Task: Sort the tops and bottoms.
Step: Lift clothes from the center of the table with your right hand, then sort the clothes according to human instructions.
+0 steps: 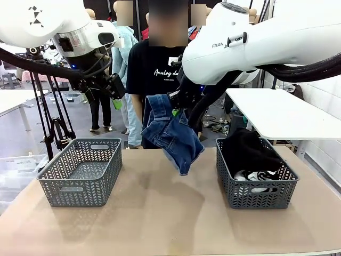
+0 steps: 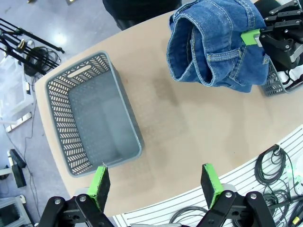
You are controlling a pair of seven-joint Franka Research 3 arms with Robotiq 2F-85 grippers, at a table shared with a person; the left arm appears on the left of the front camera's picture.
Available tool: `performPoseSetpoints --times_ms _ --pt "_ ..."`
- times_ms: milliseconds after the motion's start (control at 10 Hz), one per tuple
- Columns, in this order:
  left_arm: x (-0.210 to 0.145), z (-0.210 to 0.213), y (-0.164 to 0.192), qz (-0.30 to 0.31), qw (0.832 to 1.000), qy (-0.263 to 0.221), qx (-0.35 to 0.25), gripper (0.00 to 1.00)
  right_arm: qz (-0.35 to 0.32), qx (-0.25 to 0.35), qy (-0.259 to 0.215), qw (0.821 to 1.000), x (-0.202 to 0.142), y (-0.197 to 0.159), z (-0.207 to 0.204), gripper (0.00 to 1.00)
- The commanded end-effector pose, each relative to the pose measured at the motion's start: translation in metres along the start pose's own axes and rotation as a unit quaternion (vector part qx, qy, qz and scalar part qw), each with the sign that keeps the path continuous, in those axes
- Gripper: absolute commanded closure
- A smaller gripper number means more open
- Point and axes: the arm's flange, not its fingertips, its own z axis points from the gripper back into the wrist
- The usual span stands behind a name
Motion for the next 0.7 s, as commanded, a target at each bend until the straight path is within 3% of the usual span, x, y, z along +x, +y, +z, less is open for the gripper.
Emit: performPoseSetpoints --times_ms 0,600 --pt "-0.0011 0.0005 0.0027 -0.006 1.0 0.0 -0.003 0.0 0.001 0.0 -0.004 1.0 0.0035 0.0003 0.0041 1.0" --pt "-0.0011 0.0005 0.0027 -0.006 1.0 0.0 -0.003 0.0 0.001 0.0 -0.004 1.0 0.0035 0.0003 0.0041 1.0"
